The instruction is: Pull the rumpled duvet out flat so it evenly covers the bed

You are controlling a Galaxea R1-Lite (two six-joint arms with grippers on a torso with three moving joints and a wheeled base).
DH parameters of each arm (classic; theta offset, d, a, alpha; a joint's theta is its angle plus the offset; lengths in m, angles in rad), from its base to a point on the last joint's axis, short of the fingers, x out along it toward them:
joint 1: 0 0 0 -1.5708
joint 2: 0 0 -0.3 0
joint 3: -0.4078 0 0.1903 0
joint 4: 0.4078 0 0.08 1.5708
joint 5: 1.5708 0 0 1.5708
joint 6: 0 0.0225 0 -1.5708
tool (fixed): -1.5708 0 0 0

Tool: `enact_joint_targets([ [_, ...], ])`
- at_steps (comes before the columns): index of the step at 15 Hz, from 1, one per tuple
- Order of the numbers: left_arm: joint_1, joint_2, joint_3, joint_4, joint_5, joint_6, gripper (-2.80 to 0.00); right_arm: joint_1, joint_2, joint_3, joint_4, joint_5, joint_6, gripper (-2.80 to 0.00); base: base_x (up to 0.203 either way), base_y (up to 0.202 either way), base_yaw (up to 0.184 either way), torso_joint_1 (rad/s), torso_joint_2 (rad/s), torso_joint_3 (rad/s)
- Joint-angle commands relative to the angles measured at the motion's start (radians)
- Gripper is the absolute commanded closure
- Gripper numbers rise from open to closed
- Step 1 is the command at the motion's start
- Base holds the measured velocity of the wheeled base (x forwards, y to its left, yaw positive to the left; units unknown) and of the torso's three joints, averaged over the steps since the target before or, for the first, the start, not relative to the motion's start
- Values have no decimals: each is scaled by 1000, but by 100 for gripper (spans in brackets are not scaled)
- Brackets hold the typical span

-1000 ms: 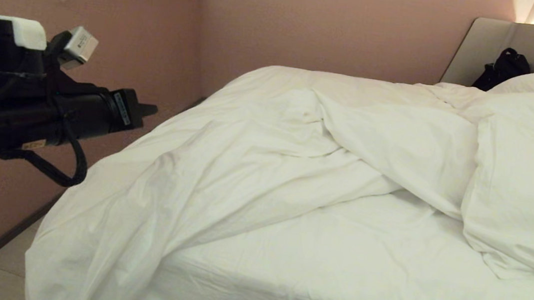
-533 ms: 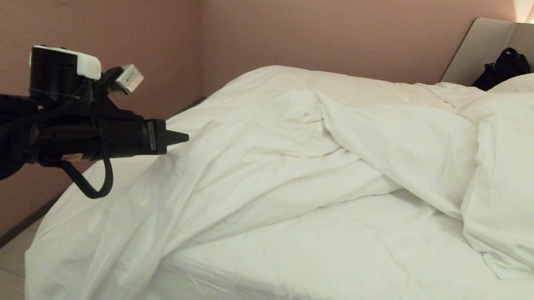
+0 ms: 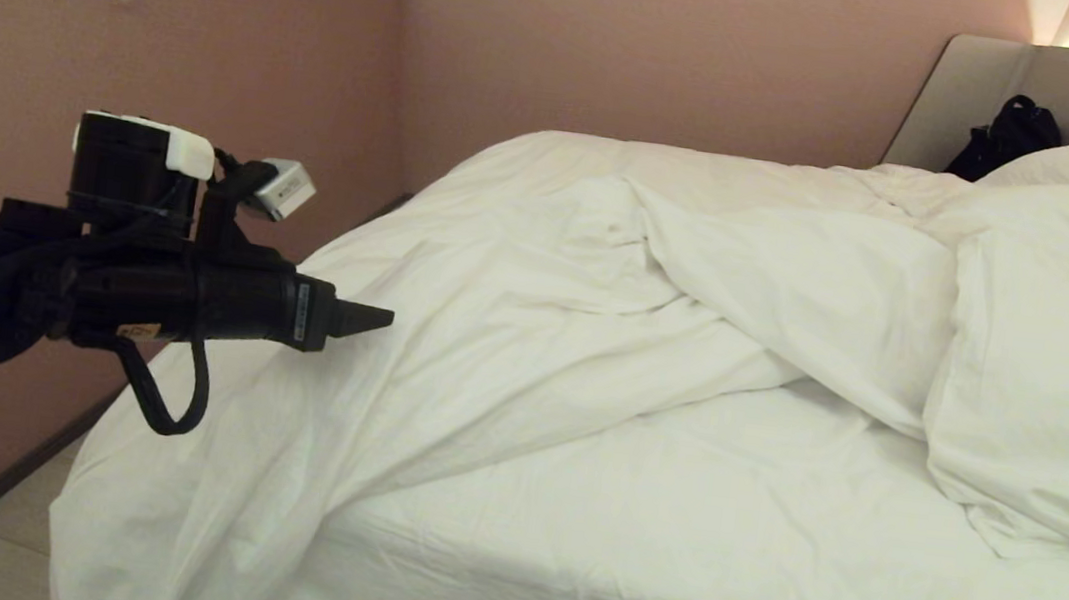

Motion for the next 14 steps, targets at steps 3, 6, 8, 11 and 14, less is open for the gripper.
enact_joint_targets([
  [3,0,17,-14,9,35,40,-280,0,1,0,0,0,0,0,0,0,0,0,0,0],
  [6,-2,61,-18,-1,96,107,-280,0,1,0,0,0,0,0,0,0,0,0,0,0],
  [8,-8,63,-12,7,108,153,-280,0,1,0,0,0,0,0,0,0,0,0,0,0],
  [11,-44,67,-4,10,110,155,-280,0,1,0,0,0,0,0,0,0,0,0,0,0],
  [14,-60,92,-3,11,104,154,-280,0,1,0,0,0,0,0,0,0,0,0,0,0],
])
